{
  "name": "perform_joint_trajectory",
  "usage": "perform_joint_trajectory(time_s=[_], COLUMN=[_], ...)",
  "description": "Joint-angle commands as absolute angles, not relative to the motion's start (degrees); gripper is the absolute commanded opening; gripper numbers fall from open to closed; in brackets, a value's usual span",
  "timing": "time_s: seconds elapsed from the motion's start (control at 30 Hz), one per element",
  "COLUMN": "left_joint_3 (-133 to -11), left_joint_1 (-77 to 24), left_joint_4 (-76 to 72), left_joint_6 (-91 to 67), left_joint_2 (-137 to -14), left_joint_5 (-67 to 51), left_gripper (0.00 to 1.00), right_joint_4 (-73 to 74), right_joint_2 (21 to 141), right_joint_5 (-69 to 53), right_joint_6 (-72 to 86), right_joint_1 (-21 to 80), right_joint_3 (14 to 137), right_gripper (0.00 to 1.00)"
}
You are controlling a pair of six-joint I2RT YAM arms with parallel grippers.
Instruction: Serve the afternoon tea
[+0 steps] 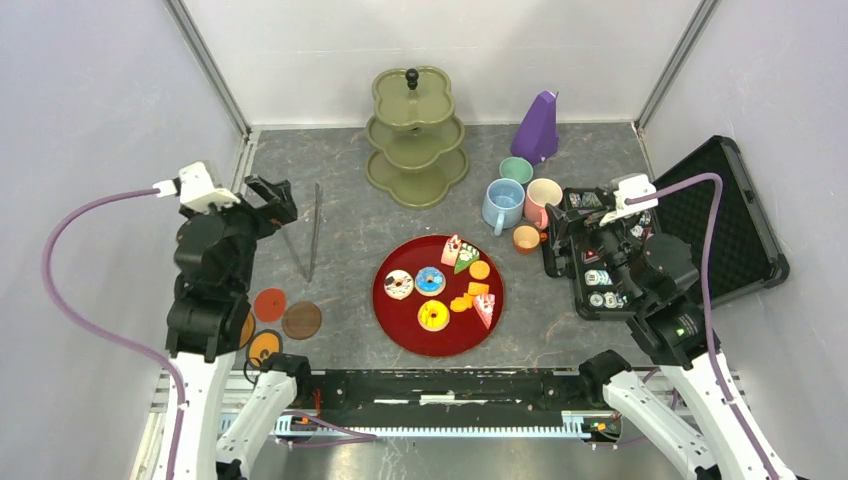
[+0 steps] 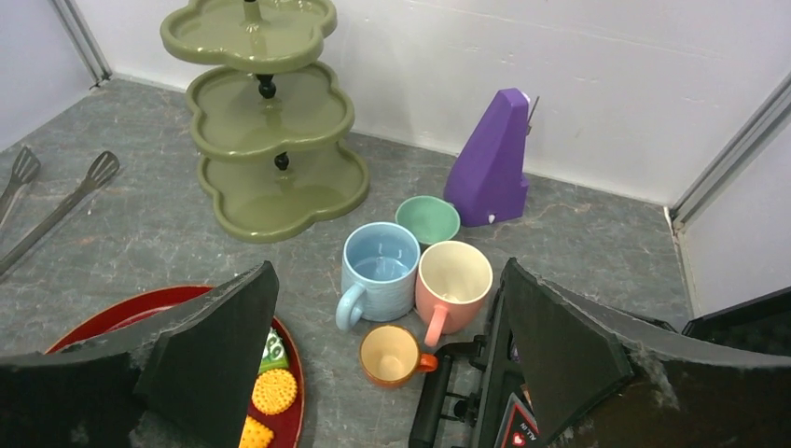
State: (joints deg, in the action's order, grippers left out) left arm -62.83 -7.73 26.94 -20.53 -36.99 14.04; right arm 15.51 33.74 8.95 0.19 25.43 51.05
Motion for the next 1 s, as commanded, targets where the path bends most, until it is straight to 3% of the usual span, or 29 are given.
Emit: perform_joint_trajectory(time_s=[0.0, 0.4, 0.67, 0.97], left_joint_3=[-59.6, -49.0, -52.9, -54.7], left_joint_1=[-7.4, -5.2, 1.1, 3.2], left_joint_4=[38.7, 40.1, 35.6, 27.9], left_joint_6=[-19.9, -22.8, -24.4, -21.2], left_joint_2=[-41.6, -57.5, -71.8, -86.4], left_joint_5=[19.6, 20.5, 10.1, 11.0], left_gripper=[1.0, 1.0, 1.0, 1.0], right_joint_4=[14.0, 9.7, 8.2, 7.3], right_joint_2=[33.3, 30.4, 28.9, 27.3], right_joint_5=[4.4, -3.0, -4.7, -3.9], right_joint_6=[-1.4, -0.5, 2.4, 2.2], right_joint_1=[25.3, 25.3, 25.3, 25.3], right_joint_3=[48.9, 44.4, 42.3, 41.8], right_gripper=[0.98, 0.98, 0.98, 0.98])
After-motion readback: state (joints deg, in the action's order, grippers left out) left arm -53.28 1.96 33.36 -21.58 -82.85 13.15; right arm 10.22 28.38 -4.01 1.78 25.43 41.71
